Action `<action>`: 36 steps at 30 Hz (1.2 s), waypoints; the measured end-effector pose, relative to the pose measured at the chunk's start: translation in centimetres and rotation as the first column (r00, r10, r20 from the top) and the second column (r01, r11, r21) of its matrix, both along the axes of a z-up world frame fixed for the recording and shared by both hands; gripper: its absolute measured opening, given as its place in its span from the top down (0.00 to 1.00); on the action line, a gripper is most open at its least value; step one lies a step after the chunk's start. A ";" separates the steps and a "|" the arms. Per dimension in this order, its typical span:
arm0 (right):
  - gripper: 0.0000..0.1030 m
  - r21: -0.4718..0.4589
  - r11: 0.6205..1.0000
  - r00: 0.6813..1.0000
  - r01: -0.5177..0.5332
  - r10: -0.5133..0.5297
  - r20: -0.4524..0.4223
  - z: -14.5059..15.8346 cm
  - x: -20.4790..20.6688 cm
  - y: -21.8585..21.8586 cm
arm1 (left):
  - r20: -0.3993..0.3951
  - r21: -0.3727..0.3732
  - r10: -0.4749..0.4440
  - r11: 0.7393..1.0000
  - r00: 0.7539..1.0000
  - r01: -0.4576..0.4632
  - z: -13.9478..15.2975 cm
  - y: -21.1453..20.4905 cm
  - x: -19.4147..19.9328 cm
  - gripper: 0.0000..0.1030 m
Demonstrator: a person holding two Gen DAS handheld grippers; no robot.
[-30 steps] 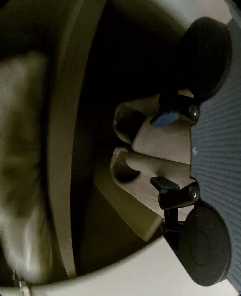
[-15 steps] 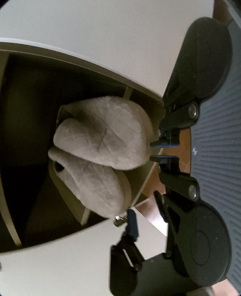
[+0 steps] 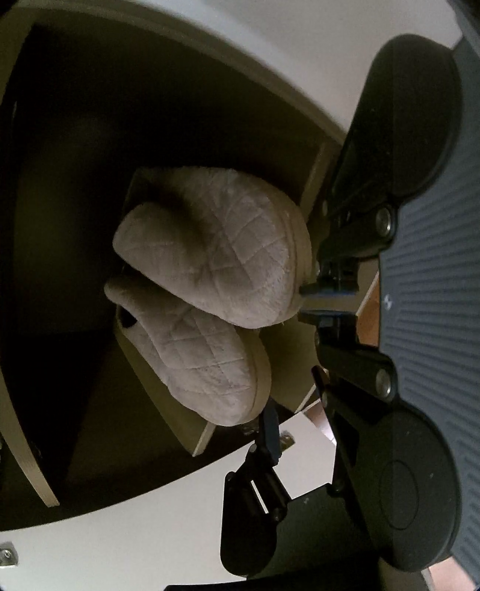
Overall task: Organize scattered shoes
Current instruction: 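Set the beige slippers on the shelf and open the right gripper, then withdraw the right gripper from the cabinet toward the floor shoes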
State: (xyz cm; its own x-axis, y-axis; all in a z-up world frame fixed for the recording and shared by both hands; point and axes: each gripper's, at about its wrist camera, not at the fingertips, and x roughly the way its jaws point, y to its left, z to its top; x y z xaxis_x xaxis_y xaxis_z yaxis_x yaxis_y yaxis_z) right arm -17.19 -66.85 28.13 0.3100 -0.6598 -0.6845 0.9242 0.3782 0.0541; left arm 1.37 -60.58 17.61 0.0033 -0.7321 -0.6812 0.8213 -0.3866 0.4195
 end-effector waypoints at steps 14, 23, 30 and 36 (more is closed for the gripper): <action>0.93 0.059 0.998 0.999 -0.034 0.034 0.001 0.2 -1.9 -0.8 | -0.042 -0.013 0.053 0.998 0.998 -0.054 0.4 1.6 -0.7 0.47; 0.94 -0.010 0.999 0.999 -0.045 0.045 0.008 -0.1 -0.9 -1.4 | -0.053 -0.082 0.080 0.993 0.995 -0.085 0.7 -2.2 -1.3 0.45; 0.93 0.056 0.996 0.997 -0.072 0.073 -0.019 0.5 -2.8 1.0 | -0.179 0.010 0.290 0.956 0.940 -0.293 0.2 3.3 -1.2 0.44; 0.86 0.263 0.942 0.961 -0.209 0.248 -0.125 1.3 -4.4 9.0 | -0.240 0.319 0.681 0.729 0.692 -0.606 0.5 22.2 -3.5 0.44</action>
State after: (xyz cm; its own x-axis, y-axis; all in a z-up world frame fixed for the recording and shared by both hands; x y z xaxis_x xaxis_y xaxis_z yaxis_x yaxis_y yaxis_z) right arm -21.62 -57.83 29.39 0.3101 -0.3899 -0.8671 0.8187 0.5731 0.0351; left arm -2.09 -38.42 18.11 0.1789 -0.4805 -0.8585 0.9672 0.2458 0.0639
